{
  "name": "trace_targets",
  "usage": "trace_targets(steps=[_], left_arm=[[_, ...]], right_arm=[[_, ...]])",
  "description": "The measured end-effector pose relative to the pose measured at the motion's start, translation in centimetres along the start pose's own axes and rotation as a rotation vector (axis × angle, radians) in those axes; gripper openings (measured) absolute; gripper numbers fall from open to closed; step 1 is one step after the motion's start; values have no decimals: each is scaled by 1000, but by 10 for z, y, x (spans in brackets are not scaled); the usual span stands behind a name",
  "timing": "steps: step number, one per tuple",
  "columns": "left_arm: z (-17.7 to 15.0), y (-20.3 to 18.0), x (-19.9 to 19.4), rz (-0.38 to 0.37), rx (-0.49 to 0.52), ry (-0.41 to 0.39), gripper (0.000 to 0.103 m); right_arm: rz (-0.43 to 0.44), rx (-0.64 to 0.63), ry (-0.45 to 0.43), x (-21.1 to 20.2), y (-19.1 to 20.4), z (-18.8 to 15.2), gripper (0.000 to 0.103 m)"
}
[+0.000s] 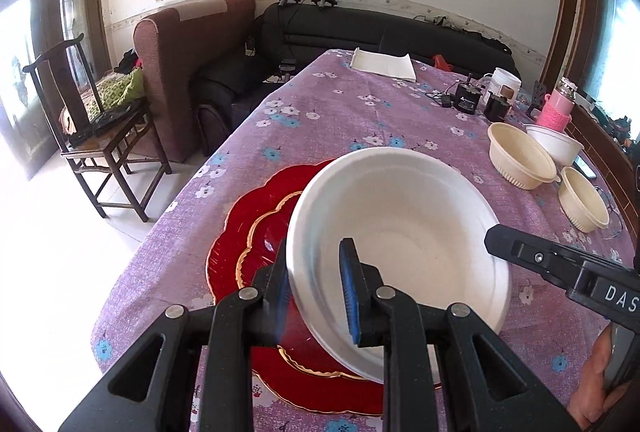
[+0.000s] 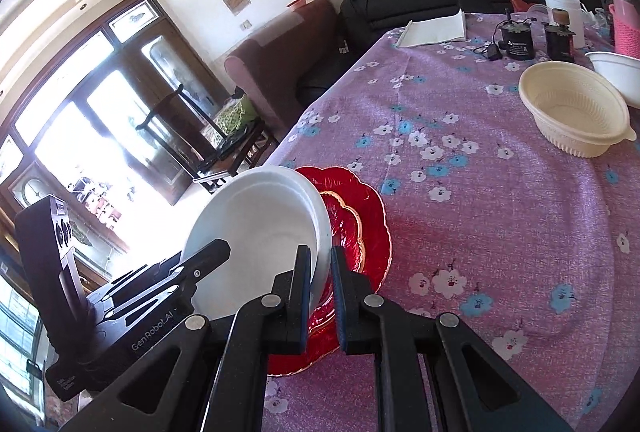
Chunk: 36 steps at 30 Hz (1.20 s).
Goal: Organize plates and bowls
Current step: 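Carry the white bowl over the red plate stack and lower it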
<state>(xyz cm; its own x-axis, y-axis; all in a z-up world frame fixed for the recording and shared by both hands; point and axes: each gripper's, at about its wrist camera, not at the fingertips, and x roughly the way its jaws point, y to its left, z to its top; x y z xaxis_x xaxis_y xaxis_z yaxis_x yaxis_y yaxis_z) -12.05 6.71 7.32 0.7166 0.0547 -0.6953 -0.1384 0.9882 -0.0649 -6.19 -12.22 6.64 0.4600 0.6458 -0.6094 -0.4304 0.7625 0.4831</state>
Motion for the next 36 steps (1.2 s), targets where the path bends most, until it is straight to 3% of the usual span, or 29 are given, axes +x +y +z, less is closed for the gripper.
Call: trace_targets(steps=[36], left_arm=[[-5,23,44,15,-56,74,21]], right_arm=[[-45,-4,77,48,5,-1,12]])
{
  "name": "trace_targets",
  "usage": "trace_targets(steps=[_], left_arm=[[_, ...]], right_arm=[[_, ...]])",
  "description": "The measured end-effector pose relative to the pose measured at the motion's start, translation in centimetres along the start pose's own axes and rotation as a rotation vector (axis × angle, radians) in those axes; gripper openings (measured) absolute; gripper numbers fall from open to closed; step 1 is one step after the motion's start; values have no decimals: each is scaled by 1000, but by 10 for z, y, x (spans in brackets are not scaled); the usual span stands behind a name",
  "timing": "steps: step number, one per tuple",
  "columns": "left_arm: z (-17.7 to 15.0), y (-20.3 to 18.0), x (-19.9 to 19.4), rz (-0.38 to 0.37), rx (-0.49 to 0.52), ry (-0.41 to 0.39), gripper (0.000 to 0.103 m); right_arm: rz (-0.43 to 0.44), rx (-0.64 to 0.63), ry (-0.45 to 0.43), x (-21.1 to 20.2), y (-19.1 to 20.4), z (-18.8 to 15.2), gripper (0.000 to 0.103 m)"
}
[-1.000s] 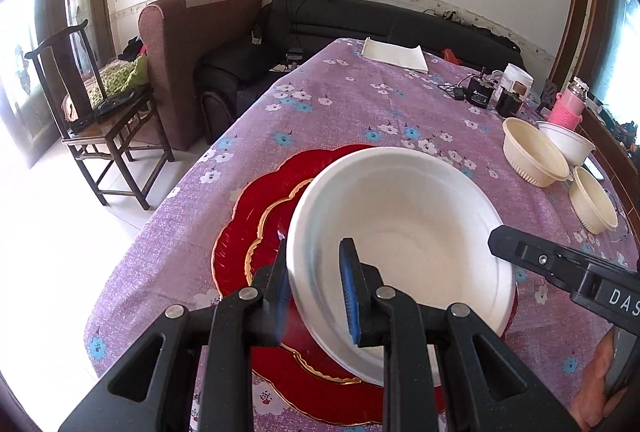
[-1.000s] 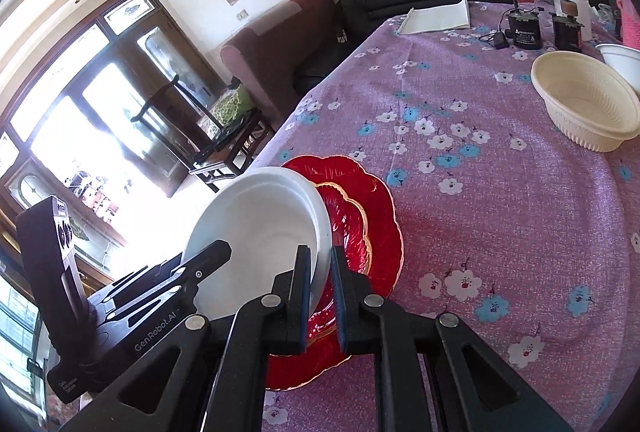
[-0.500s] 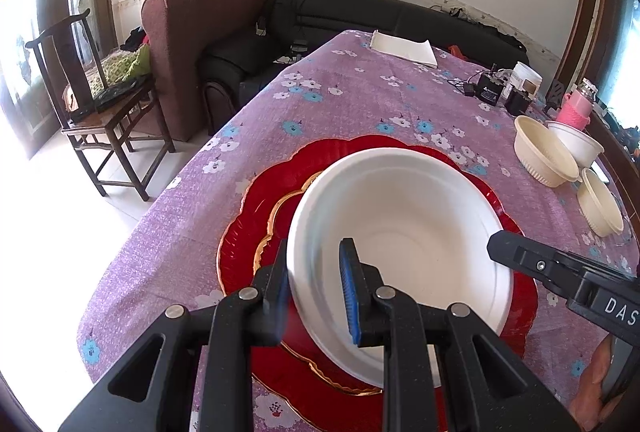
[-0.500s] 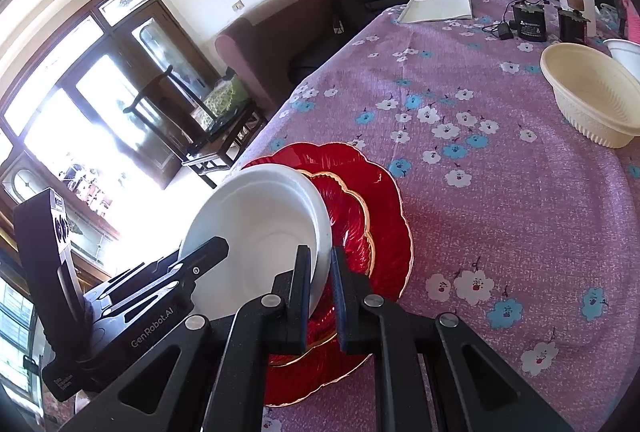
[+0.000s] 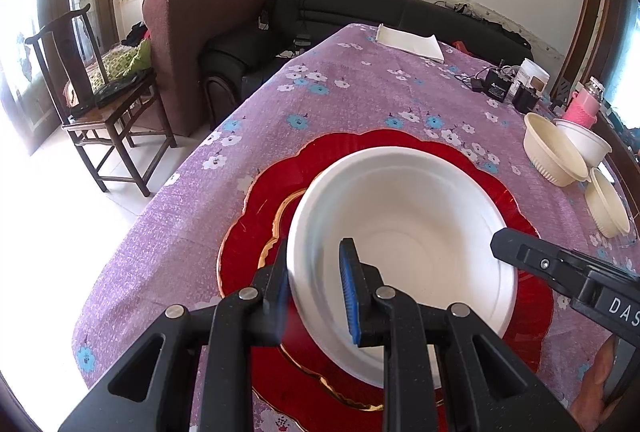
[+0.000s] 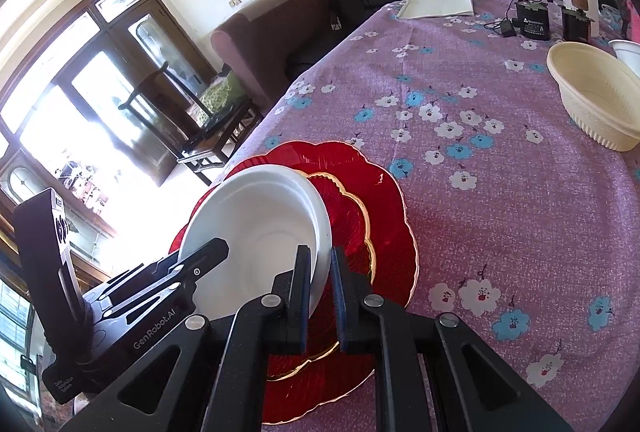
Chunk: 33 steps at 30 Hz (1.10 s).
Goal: Organize plates and bowls
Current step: 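Carry the white bowl over the red plate stack and lower it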
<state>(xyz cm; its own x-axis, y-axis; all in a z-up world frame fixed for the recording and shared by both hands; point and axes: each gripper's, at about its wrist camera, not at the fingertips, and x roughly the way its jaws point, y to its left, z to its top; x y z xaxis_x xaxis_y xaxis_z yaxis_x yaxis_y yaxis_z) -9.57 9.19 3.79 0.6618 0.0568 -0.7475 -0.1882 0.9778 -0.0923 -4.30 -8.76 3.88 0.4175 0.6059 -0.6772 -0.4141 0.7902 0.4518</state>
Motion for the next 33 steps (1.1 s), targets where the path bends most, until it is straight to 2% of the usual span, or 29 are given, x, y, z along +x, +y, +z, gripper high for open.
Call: trace_targets(steps=[11,15,22,27,31,33], left_arm=[[0,-1,4,-1,5,6,21],[-1,-3,4,-2,7,10,24],[-1,-5,0,4,7,-9,39],[-1,-4,-5,8,4,-18,44],[-1,-4,-10,15,2,-29,56],[-1,-4,-13,19,3,-36,57]], right_arm=[[4,12,-2,-2,-2,-1,12],[2,11,-4,-2,-2,-1,13],[1,4,-21,-7,-1,-2,13],[4,7,-26,-10,-2,-3,13],[11,18,-26,-13,-4,-2,13],[11,18,-32,-16,-4,-3,13]])
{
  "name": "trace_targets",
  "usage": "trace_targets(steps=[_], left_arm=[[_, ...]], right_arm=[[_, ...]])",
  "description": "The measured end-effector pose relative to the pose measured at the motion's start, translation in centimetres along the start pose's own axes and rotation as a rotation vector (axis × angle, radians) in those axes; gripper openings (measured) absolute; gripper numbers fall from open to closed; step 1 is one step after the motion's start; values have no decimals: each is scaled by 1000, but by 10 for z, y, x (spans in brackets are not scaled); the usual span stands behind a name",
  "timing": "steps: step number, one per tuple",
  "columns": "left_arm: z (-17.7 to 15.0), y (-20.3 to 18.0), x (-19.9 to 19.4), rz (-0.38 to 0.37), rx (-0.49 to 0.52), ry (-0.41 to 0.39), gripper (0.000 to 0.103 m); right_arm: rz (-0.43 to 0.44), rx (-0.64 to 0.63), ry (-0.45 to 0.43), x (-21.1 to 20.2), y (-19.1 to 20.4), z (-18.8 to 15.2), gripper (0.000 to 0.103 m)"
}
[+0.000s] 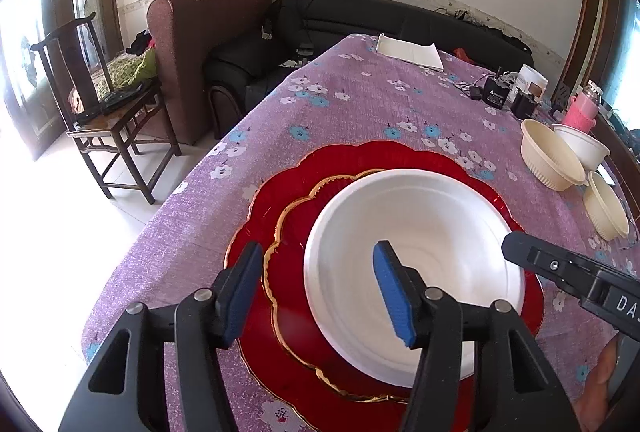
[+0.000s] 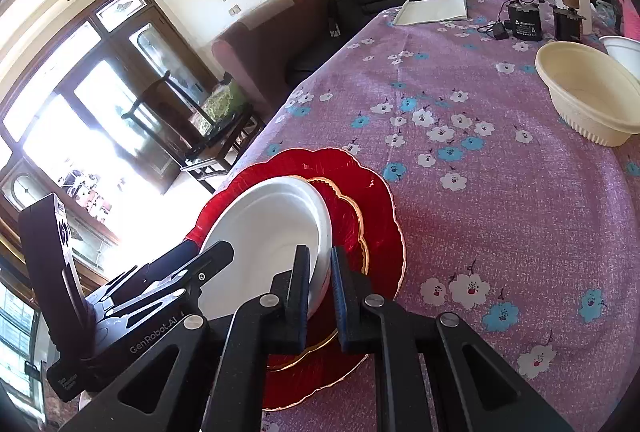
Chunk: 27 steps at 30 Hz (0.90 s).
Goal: Organize plates and bowls
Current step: 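Carry the white bowl over the red plate stack and lower it, then open the left gripper to release the white bowl onto the plates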
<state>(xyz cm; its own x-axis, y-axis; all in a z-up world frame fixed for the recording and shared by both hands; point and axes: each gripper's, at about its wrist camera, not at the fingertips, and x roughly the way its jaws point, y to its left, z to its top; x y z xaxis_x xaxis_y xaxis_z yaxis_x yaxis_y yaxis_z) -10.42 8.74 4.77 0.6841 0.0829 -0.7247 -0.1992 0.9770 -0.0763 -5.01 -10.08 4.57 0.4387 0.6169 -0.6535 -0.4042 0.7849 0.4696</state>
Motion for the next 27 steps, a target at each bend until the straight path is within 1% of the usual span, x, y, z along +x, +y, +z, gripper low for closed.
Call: trace_targets(steps=[7,15,22,27], left_arm=[[0,2,-9,14,-8,-17,60],[3,-4,-30,16,8,-60,60],[5,-22,-49,0,43,-98,61],[3,-45,-55,-31,89,-103,61]], right_arm=[[6,6,-23,-11,-3,1,13],[16,42,-60,-32,-13,0,13],[18,88,-88,-50,-30,-3,13],[14,133,-98,-59,-49,-3,13]])
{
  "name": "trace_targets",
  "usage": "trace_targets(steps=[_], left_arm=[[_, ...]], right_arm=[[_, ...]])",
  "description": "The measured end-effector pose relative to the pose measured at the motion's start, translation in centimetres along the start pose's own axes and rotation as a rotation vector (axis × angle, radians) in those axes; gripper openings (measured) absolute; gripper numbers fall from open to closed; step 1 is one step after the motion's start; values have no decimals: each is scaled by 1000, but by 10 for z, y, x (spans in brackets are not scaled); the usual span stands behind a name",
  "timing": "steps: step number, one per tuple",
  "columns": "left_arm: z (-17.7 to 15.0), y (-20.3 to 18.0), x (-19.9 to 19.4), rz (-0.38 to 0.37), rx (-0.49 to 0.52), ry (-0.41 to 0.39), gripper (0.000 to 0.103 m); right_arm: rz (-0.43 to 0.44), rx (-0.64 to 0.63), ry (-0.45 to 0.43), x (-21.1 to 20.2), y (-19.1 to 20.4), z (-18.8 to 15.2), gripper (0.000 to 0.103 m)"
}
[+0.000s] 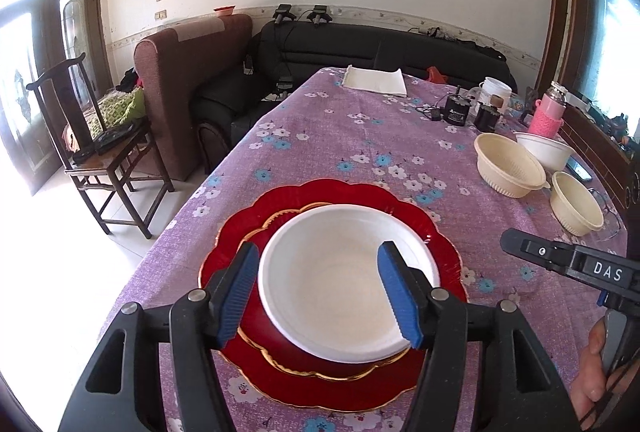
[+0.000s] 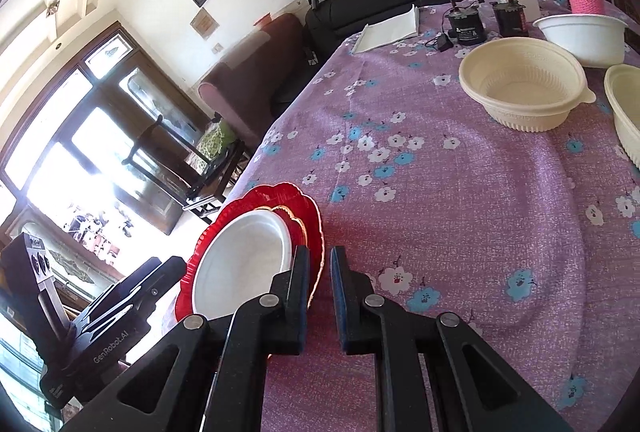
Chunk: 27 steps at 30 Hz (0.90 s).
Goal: Organize plates and bowls
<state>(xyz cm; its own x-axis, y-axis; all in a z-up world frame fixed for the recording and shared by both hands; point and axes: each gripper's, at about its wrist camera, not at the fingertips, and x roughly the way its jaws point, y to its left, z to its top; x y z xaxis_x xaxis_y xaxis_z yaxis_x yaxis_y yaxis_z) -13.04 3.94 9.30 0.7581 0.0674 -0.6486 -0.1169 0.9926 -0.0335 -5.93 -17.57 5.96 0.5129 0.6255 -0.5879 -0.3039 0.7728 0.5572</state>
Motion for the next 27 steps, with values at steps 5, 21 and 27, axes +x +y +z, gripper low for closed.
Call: trace_targets(steps=[5,21,27], left_arm=[[-5,-37,-4,-48,79,4,62],[-35,-151,6,-168,326,84,62],[-34,-160,15,-174,337,107,62]], right_arm=[[-19,56,-37,-19,-30,5,13],[-255,327,-285,-154,-179,30,12],[-337,466,-297,-186,-255,51,22]])
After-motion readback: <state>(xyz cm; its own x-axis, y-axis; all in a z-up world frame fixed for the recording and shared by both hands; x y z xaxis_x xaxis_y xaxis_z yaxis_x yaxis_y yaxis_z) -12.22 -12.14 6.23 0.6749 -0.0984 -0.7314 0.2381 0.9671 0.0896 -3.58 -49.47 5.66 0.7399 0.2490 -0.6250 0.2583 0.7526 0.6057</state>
